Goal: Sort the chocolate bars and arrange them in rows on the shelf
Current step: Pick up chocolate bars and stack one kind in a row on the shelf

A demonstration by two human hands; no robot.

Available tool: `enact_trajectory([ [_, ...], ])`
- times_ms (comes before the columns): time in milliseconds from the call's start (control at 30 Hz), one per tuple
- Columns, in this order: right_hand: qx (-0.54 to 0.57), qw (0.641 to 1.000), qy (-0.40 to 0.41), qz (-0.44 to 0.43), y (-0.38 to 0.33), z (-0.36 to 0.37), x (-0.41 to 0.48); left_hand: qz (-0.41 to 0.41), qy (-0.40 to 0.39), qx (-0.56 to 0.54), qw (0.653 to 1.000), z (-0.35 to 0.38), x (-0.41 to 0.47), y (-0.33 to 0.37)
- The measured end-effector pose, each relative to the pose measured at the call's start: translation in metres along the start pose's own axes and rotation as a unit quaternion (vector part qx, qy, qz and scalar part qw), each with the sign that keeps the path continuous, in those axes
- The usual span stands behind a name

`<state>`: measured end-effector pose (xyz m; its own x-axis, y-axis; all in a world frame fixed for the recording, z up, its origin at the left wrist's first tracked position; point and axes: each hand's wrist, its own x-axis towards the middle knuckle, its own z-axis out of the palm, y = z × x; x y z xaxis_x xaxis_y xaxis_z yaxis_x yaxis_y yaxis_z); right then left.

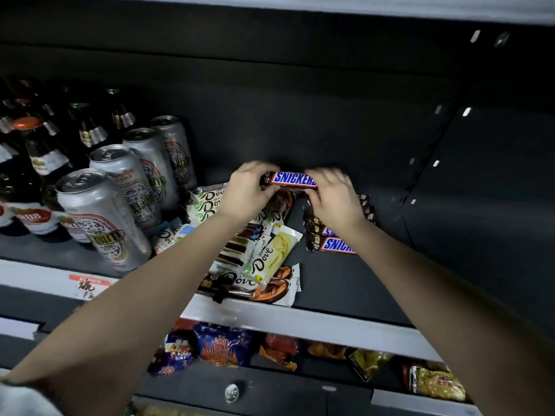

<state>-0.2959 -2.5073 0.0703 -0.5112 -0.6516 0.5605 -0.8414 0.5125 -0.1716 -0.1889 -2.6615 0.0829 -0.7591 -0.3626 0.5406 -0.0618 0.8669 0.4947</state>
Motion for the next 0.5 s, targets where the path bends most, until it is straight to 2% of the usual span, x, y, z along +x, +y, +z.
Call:
enact_trajectory([
  [200, -0.021, 1.000, 0.016, -0.012, 0.027, -0.027, -0.037, 0.022, -0.023, -0.022, 0.999, 0.023, -0.016, 0.032],
  [500, -0.029, 0.999, 0.023, 0.019, 0.042, -0.042, -0.092, 0.029, -0.063, -0.008, 0.998, 0.045, -0.047, 0.063],
])
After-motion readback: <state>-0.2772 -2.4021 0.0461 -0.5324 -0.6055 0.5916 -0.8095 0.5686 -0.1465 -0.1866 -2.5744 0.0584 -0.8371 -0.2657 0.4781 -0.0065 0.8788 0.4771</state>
